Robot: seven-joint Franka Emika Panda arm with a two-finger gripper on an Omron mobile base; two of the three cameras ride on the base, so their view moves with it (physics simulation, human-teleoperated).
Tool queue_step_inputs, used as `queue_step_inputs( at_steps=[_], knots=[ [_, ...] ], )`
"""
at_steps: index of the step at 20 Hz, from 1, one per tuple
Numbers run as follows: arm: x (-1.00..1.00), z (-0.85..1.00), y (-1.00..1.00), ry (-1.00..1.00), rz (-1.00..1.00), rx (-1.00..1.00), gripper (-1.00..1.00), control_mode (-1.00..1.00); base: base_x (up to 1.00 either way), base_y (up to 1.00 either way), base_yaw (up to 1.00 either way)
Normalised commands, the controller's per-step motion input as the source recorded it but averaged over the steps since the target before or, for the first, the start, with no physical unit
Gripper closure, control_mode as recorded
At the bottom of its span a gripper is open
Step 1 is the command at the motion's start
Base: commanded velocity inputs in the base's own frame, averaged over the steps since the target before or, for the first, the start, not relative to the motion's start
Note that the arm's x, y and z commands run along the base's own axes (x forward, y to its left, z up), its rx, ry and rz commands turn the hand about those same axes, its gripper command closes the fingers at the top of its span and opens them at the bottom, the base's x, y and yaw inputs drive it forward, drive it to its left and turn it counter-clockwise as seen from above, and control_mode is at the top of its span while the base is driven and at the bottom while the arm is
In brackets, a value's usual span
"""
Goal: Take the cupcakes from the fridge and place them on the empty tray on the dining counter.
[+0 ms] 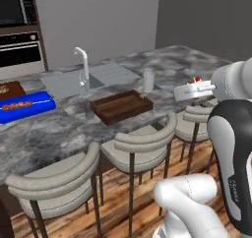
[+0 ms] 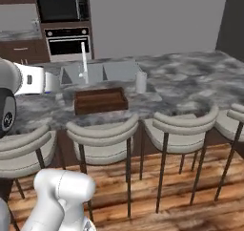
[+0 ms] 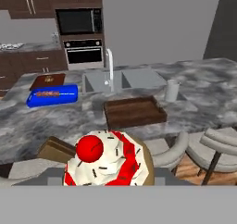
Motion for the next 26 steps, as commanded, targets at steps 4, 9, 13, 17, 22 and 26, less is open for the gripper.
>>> queue_step_inputs(
  at_steps=[4,9,13,17,22,26],
  knots=[
    [0.00,0.00,0.00,0.00,0.00,0.00,1.00,1.00,1.00,-0.26,0.51],
    [0.00,0.00,0.00,0.00,0.00,0.00,1.00,1.00,0.98,-0.44,0.45],
    [0.00,0.00,0.00,0.00,0.00,0.00,1.00,1.00,0.89,-0.69,0.44],
    [0.00,0.00,0.00,0.00,0.00,0.00,1.00,1.00,0.85,-0.63,0.44],
    [0.00,0.00,0.00,0.00,0.00,0.00,1.00,1.00,1.00,-0.60,0.12],
    [0.75,-0.19,-0.58,0.33,0.03,0.16,1.00,-1.00,0.25,-0.17,0.01]
  ],
)
